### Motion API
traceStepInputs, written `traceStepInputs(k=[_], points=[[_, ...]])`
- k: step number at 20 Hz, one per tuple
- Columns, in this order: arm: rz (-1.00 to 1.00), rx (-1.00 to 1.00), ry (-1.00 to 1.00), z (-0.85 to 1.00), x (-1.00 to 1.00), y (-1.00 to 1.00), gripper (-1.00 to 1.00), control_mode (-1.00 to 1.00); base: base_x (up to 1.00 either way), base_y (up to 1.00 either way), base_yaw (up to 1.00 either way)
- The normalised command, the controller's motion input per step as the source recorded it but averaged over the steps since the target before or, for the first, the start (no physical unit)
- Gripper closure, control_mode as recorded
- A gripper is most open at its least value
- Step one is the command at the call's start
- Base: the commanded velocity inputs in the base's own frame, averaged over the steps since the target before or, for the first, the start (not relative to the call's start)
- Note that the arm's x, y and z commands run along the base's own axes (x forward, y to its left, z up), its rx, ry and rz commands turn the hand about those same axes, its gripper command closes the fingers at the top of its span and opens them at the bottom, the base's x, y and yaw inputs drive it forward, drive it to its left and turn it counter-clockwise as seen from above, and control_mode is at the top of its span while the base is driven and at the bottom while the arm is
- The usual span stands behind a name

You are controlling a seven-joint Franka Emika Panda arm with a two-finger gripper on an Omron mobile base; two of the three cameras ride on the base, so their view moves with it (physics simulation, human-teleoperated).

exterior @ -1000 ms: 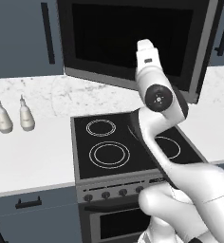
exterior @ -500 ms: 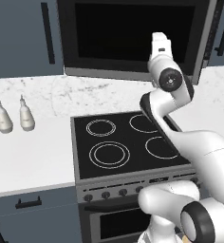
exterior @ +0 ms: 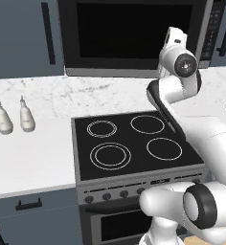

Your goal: Open the microwave, place the bowl with waffle inside the microwave, then close the microwave door and turn it on.

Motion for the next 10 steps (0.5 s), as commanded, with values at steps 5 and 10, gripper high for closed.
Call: traceStepInputs(k=[5, 10], points=[[0.01, 0.23, 0.09, 0.18, 0.56, -0.39, -1.0, -1.0, 0.0, 0.0, 0.0], [0.04, 0.18, 0.01, 0.14, 0.44, -0.43, -1.0, -1.0, 0.0, 0.0, 0.0]])
